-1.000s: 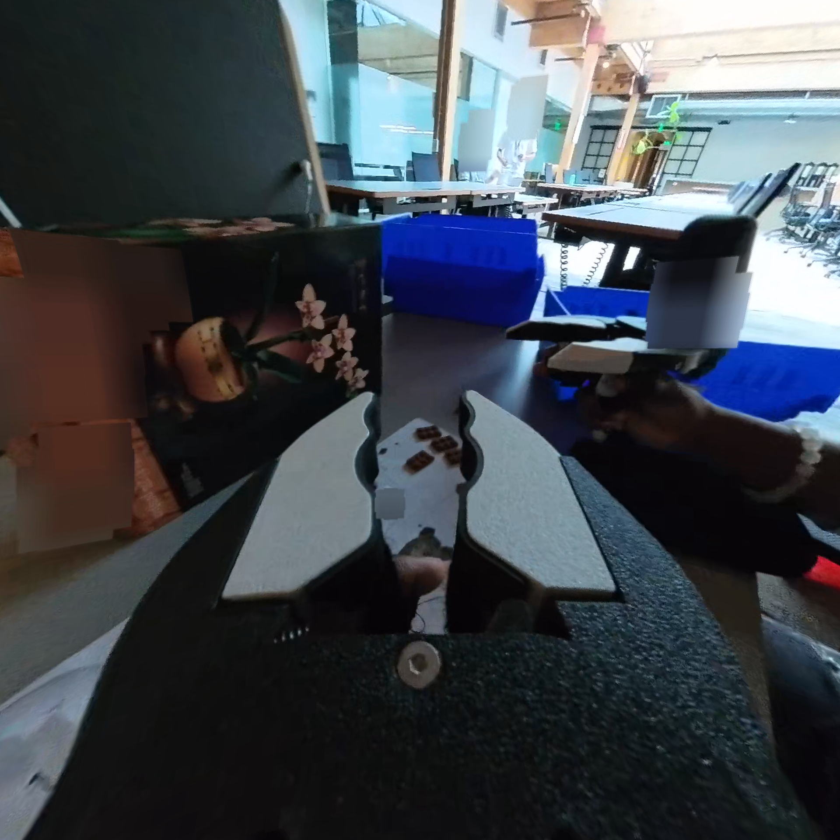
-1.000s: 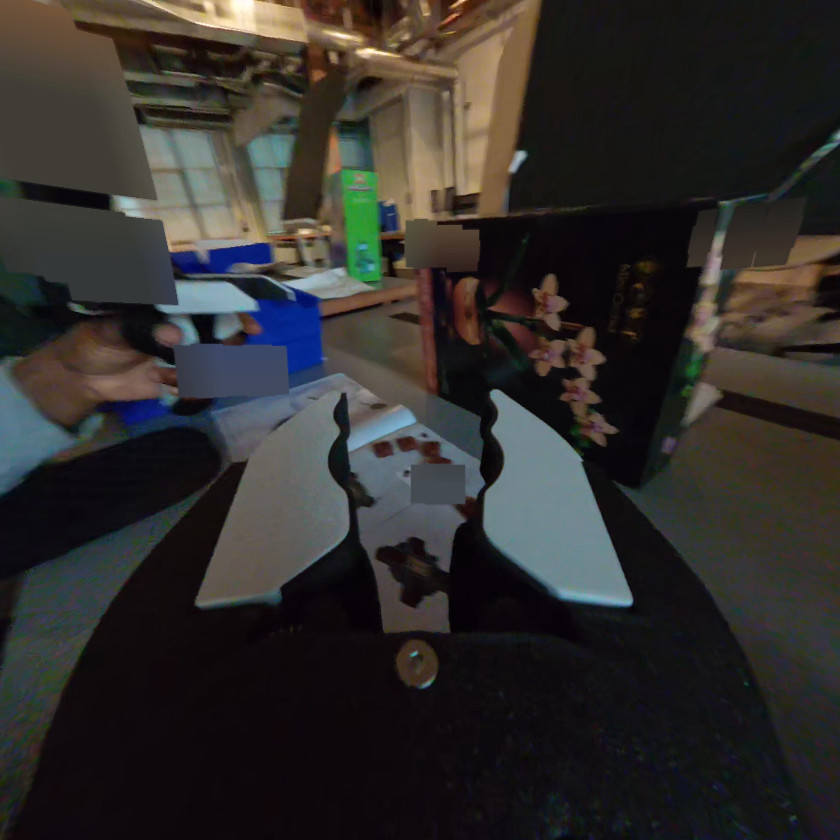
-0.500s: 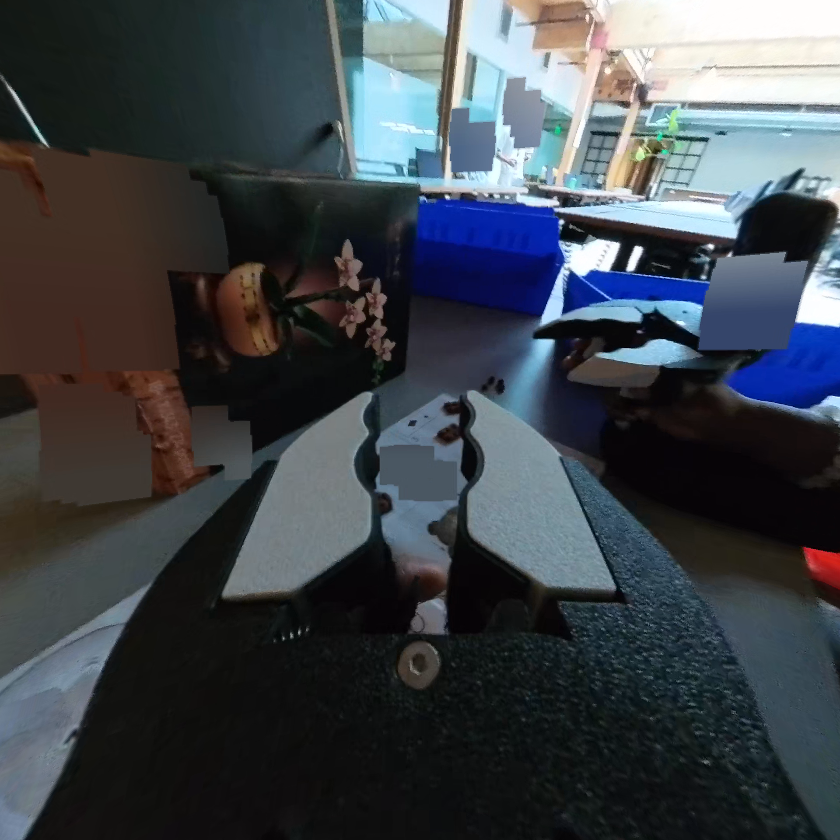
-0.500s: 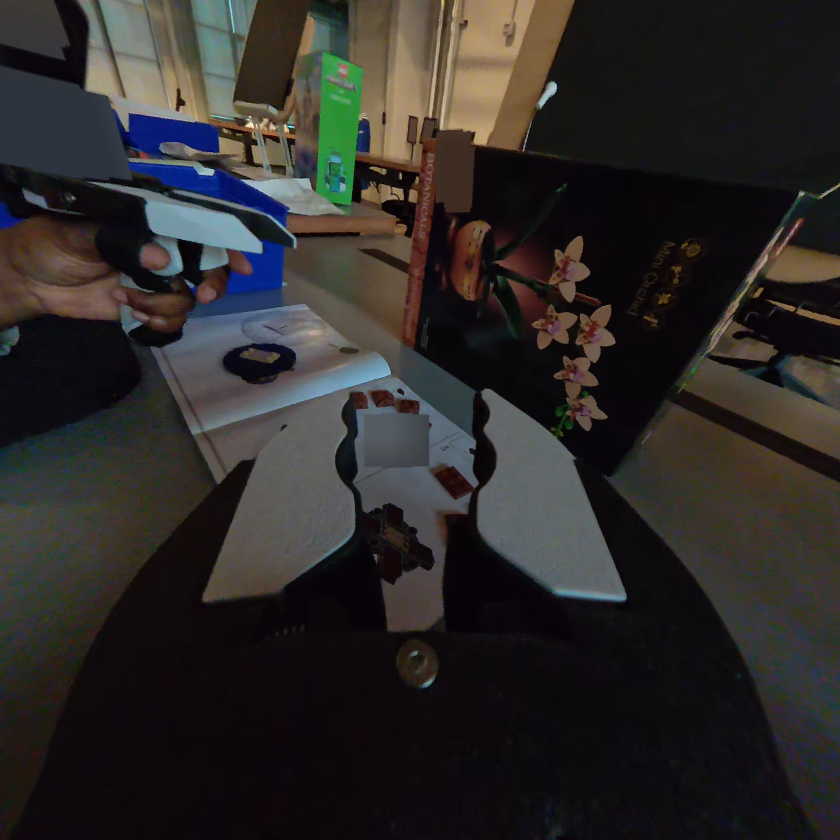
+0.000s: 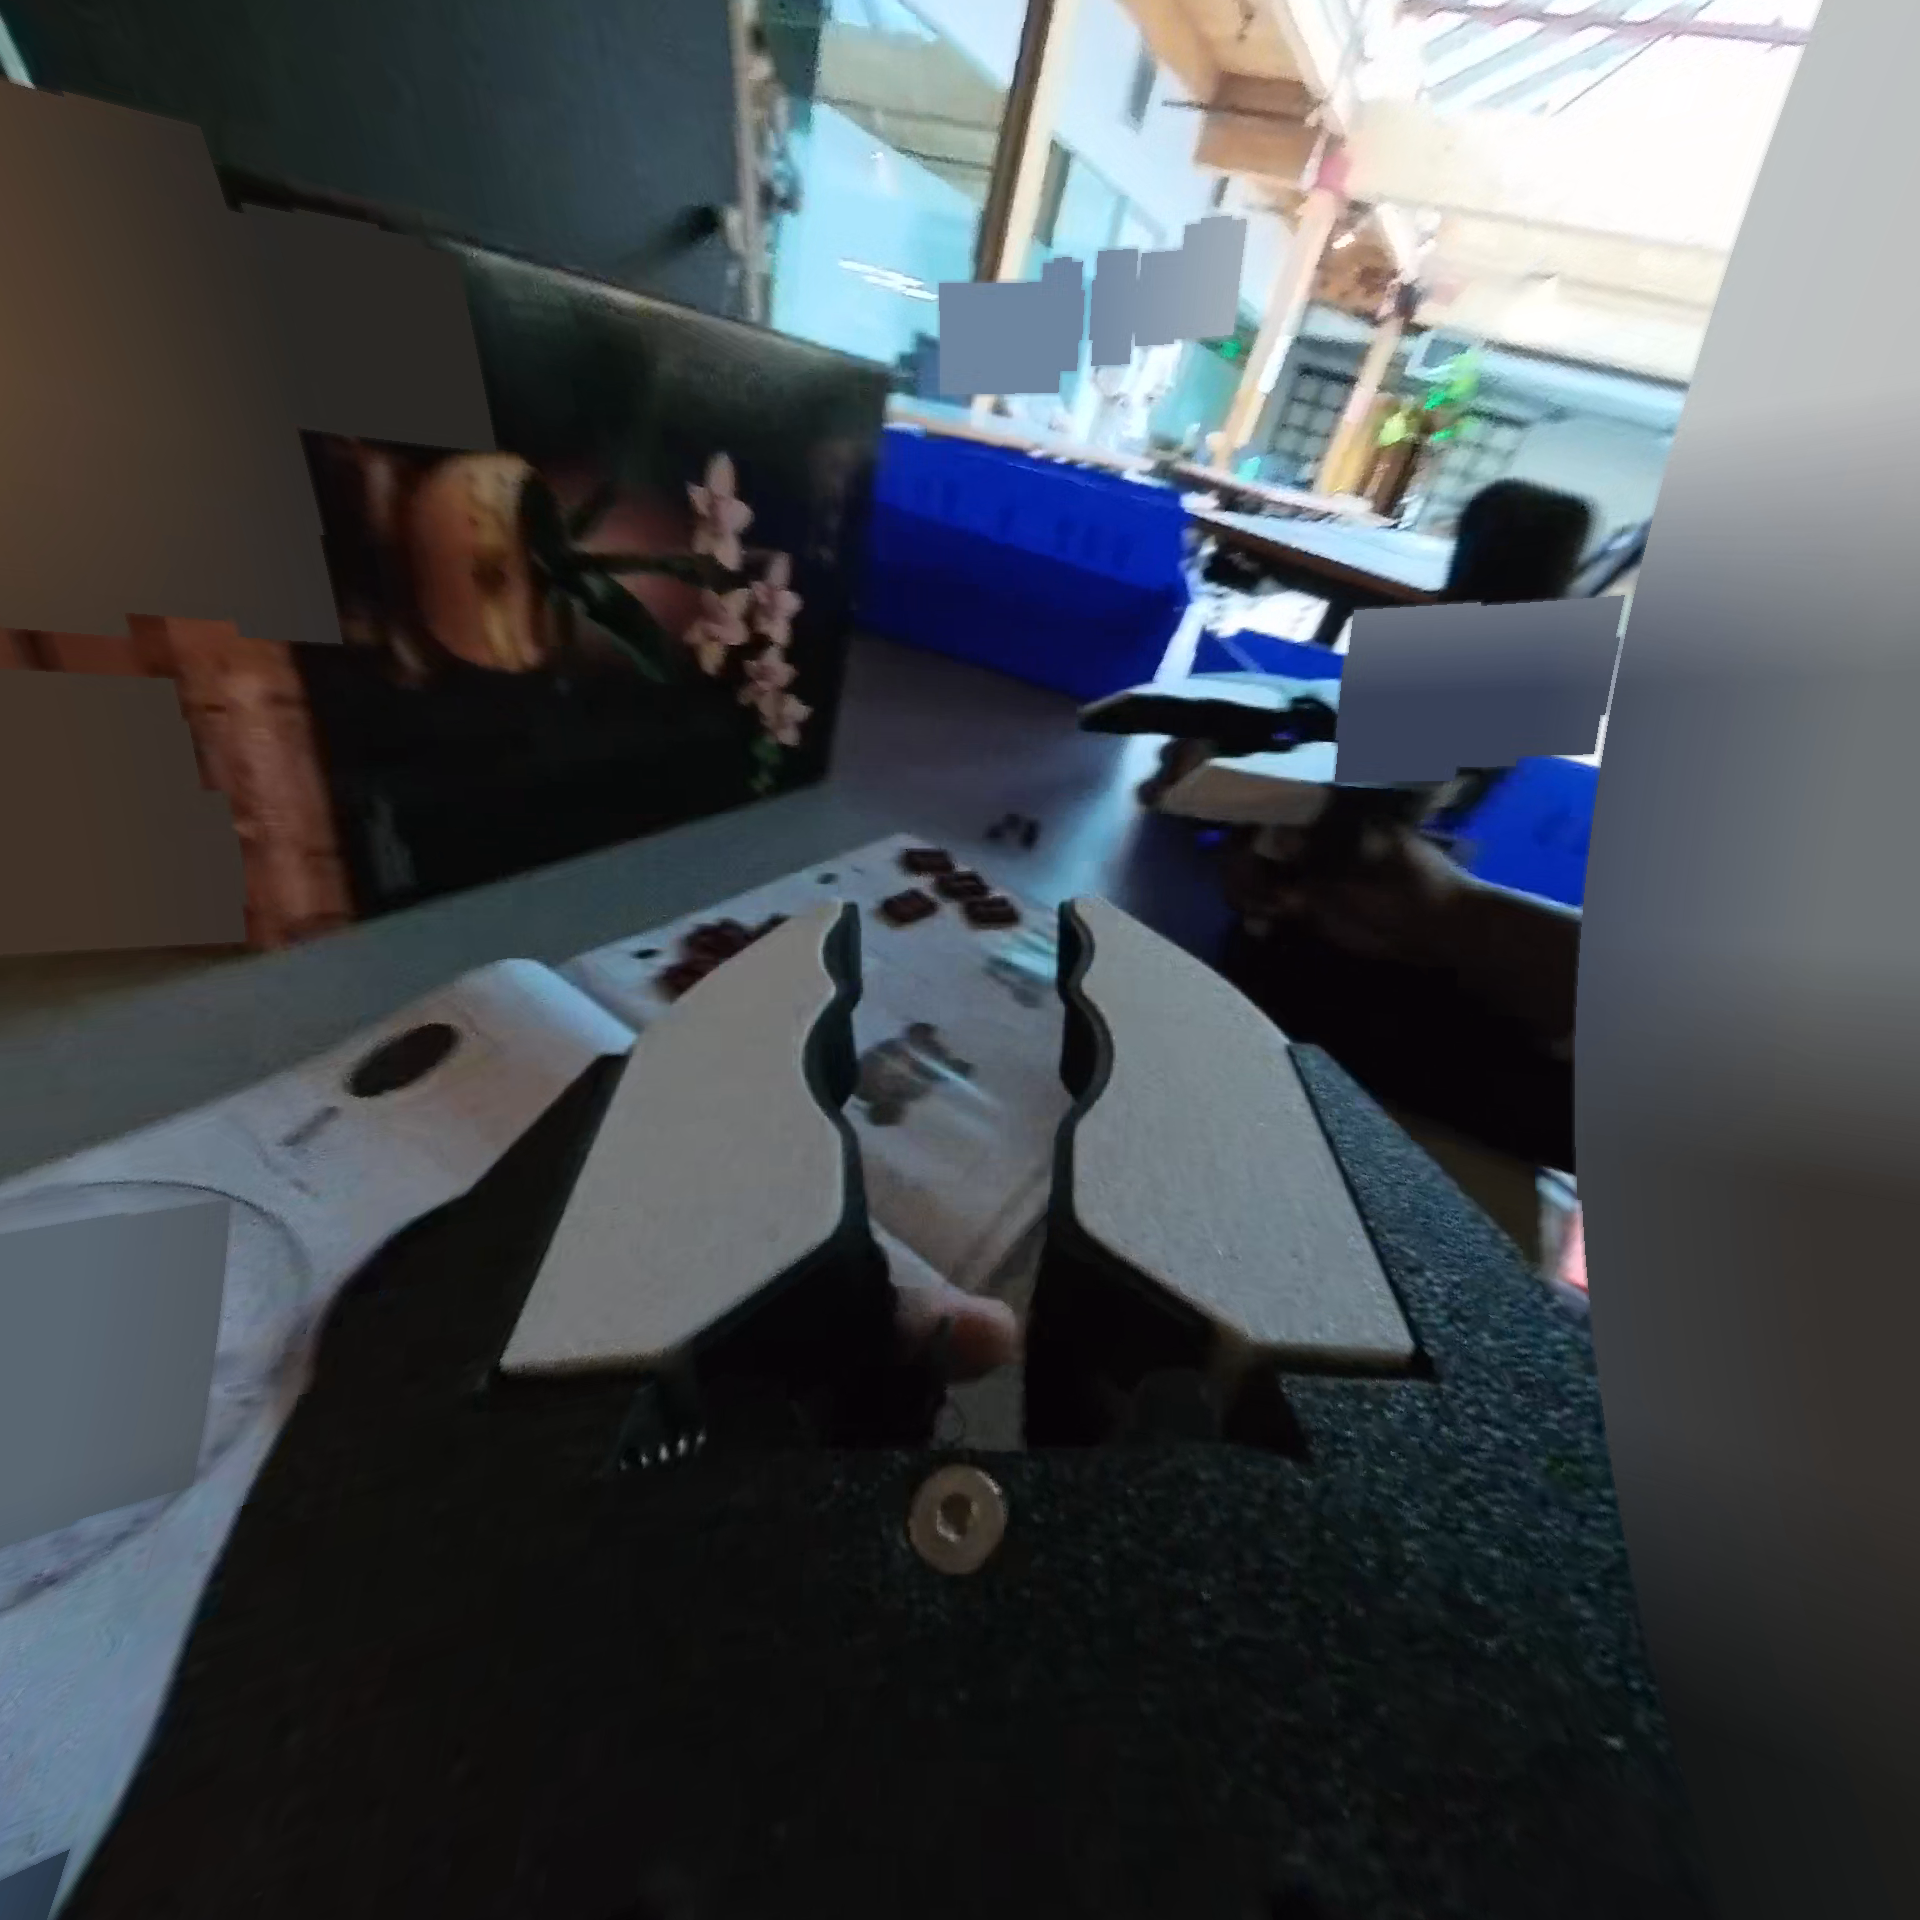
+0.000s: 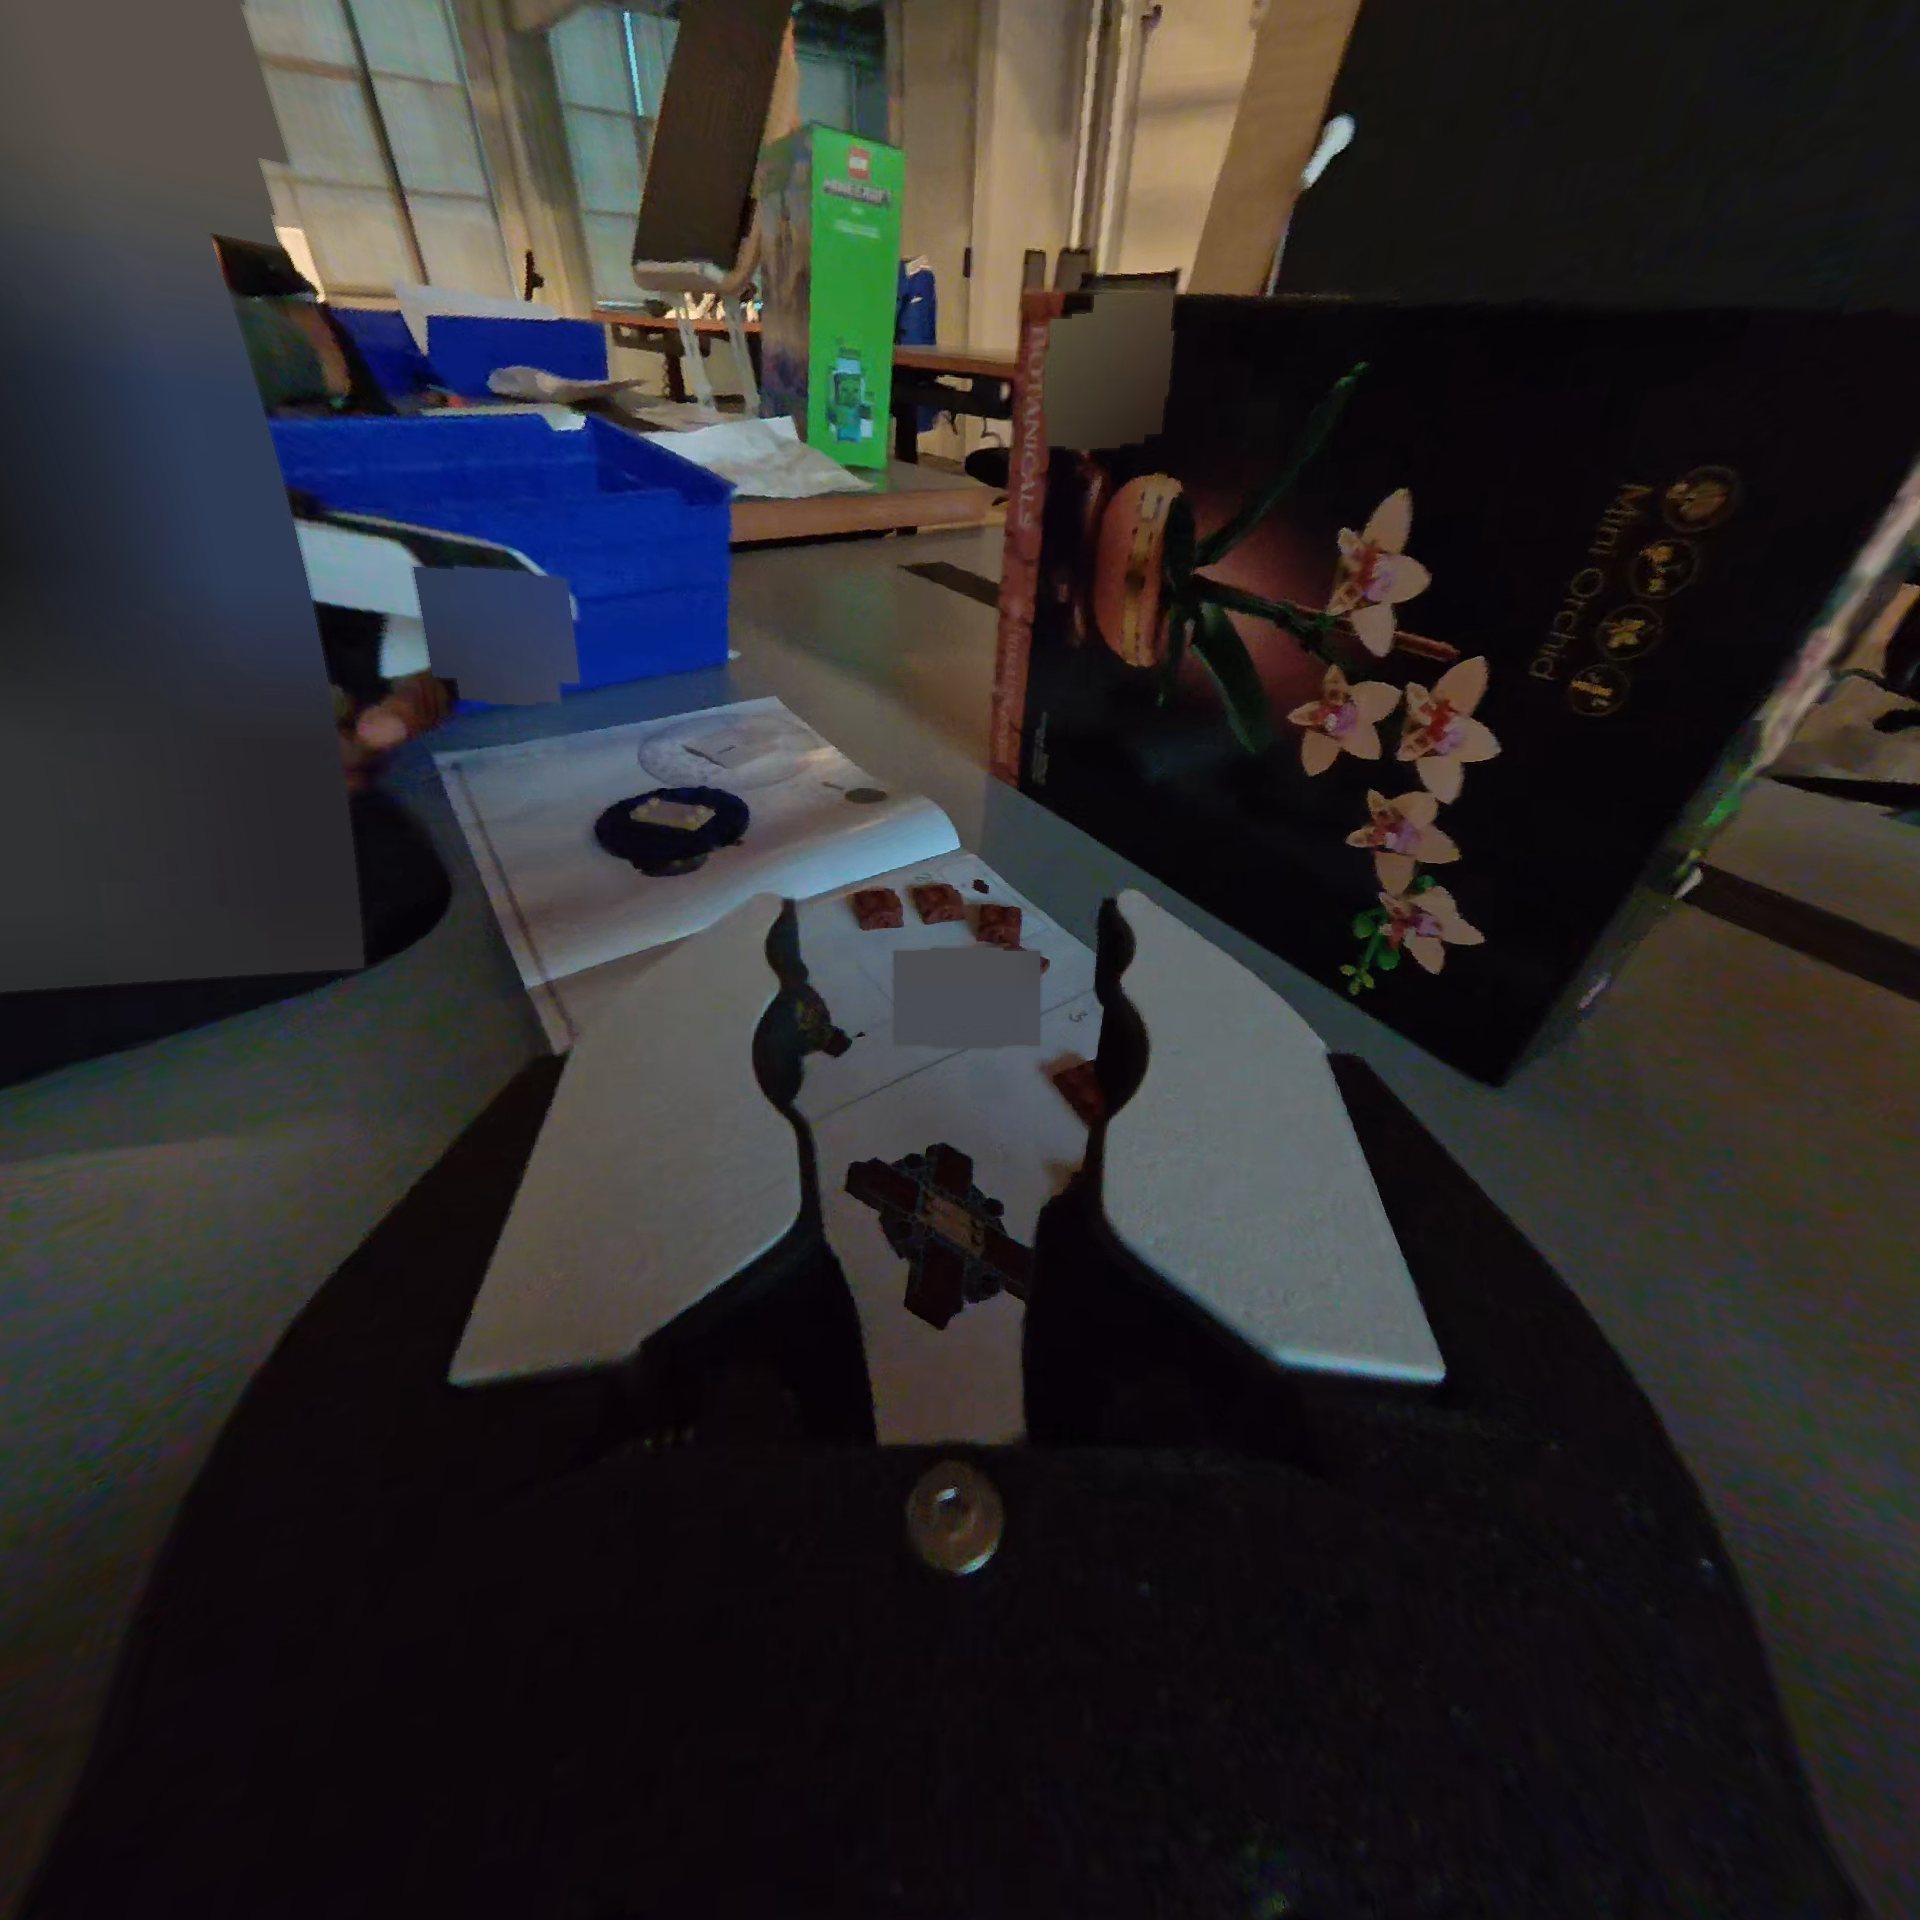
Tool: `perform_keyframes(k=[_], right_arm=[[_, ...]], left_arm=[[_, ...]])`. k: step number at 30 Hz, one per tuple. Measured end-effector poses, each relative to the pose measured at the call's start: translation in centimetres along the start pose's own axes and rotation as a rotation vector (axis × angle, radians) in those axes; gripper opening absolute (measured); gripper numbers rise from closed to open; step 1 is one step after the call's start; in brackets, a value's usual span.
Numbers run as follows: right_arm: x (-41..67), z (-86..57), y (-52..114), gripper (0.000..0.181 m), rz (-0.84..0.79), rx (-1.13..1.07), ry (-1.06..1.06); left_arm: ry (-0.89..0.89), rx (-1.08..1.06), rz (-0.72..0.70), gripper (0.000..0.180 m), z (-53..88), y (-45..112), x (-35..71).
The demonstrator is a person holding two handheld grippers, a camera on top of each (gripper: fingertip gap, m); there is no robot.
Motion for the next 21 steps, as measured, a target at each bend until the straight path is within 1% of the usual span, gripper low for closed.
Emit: perform_keyframes(k=[2, 3, 5, 7, 9, 11, 14, 18, 21], right_arm=[[0.0, 0.4, 0.5, 0.064, 0.042, 0.041, -0.017], [0.1, 0.5, 1.0, 0.065, 0.074, 0.059, -0.019], [0.7, 1.2, 2.5, 0.072, 0.135, 0.151, 0.012], [1.7, 2.0, 4.9, 0.074, 0.216, 0.253, 0.044], [2.2, 3.0, 8.0, 0.074, 0.325, 0.369, 0.029], [2.0, 3.8, 11.6, 0.079, 0.455, 0.458, -0.018], [0.4, 4.5, 17.1, 0.087, 0.628, 0.507, -0.138], [-2.0, 5.2, 22.5, 0.09, 0.755, 0.589, -0.161], [-3.1, 5.2, 24.2, 0.086, 0.812, 0.608, -0.161]], left_arm=[[0.002, -0.066, -0.017, 0.037, -1.2, -1.2, 0.1], [0.019, -0.09, -0.017, 0.036, -1.6, -1.8, 0.1], [0.034, -0.152, 0.008, 0.035, -2.1, -2.6, -0.2], [0.035, -0.195, 0.036, 0.033, -2.3, -3.0, -1.1], [0.015, -0.209, 0.003, 0.031, -2.2, -3.3, -1.1], [-0.004, -0.225, -0.036, 0.031, -2.0, -3.7, -0.9], [-0.026, -0.233, -0.042, 0.034, -1.9, -3.8, -1.0], [-0.042, -0.232, -0.011, 0.037, -1.7, -3.6, -1.3], [-0.055, -0.236, -0.007, 0.038, -1.5, -3.6, -1.4]])
Point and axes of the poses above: each gripper's, where its closed fingertips meet, y out along the fingers, x out of its top, z = x × y across the jaws, the point moved 6 cm from there along -y, back along the fingers, and after that the axes turned 13 degrees about x, right-handed, at the moved point
